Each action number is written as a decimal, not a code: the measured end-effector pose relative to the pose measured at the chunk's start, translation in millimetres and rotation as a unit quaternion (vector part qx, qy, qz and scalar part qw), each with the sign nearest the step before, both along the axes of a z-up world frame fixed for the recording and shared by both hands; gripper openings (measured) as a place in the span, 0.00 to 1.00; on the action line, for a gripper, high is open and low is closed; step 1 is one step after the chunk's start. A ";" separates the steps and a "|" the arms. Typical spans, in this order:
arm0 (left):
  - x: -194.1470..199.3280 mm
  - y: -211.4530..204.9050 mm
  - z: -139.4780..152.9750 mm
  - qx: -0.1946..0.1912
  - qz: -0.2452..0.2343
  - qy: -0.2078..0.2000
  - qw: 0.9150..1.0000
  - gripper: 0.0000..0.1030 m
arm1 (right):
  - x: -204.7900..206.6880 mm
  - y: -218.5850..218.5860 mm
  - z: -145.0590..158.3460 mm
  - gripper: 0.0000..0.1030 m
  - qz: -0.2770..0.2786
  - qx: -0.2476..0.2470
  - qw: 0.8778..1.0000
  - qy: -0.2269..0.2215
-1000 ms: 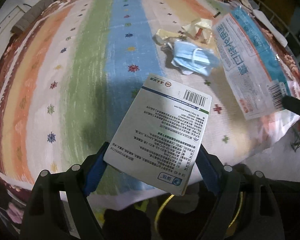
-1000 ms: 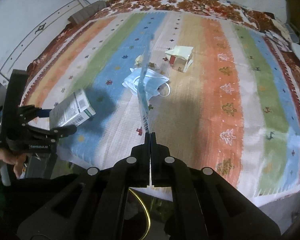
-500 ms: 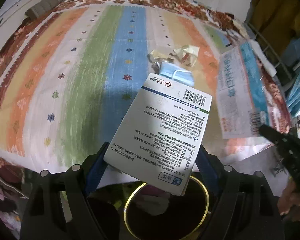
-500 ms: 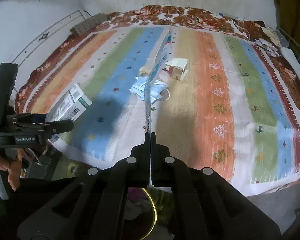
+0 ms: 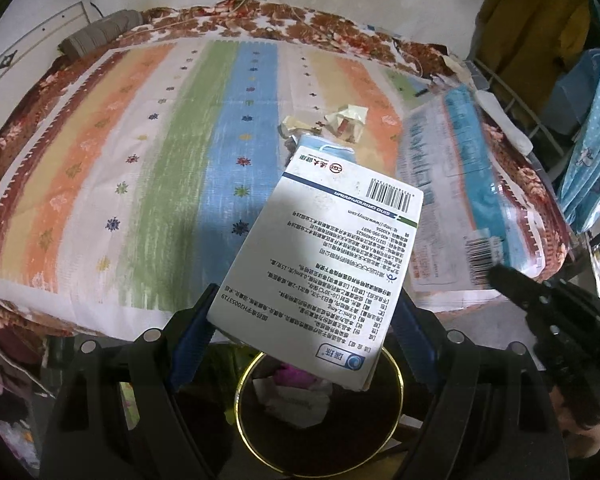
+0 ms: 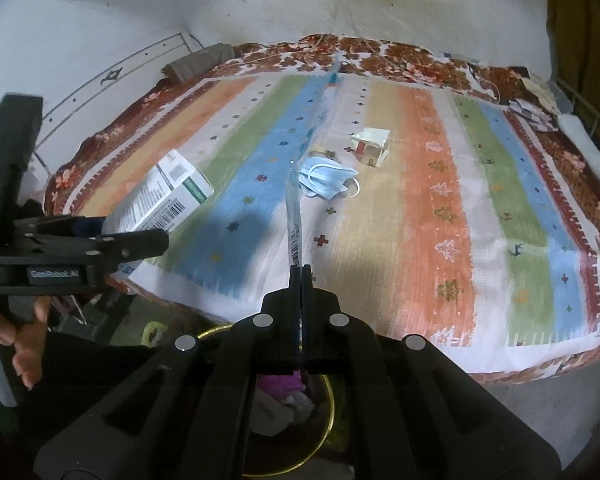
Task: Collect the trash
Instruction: 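Lift and carry the card box and blue-white package back over the bin with both tools, then open both tools over the bin to drop the card box and package, then move both tools forward over the blue face mask and wrappers, then grasp the blue face mask with the right tool while the left tool grasps white paper, then lift and carry the face mask and white paper back over the bin with both tools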
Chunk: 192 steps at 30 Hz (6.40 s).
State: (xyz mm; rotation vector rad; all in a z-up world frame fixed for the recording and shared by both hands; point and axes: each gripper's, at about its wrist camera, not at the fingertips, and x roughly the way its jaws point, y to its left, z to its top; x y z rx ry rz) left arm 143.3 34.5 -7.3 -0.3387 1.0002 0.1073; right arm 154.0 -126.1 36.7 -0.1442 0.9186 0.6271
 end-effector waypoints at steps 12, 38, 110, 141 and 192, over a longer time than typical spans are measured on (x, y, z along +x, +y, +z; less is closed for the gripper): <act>-39.4 -12.8 -2.6 -0.020 0.009 -0.024 0.999 0.79 | -42.8 -11.5 -9.8 0.00 0.009 0.006 1.000 0.003; -87.3 -40.2 -55.9 -0.058 0.026 0.028 0.998 0.79 | -121.8 -1.9 -68.3 0.00 0.059 -0.052 0.995 0.056; 89.7 79.6 -54.3 -0.113 0.078 0.017 0.990 0.94 | 111.4 19.6 -57.6 0.85 -0.032 0.051 0.990 0.127; 219.5 112.8 -119.7 -0.166 0.010 -0.009 0.986 0.63 | 241.3 34.5 -155.0 0.56 -0.098 0.167 0.946 0.261; 202.6 99.8 -70.2 -0.067 0.038 -0.016 0.997 0.05 | 223.6 28.8 -96.3 0.01 -0.060 0.109 0.973 0.194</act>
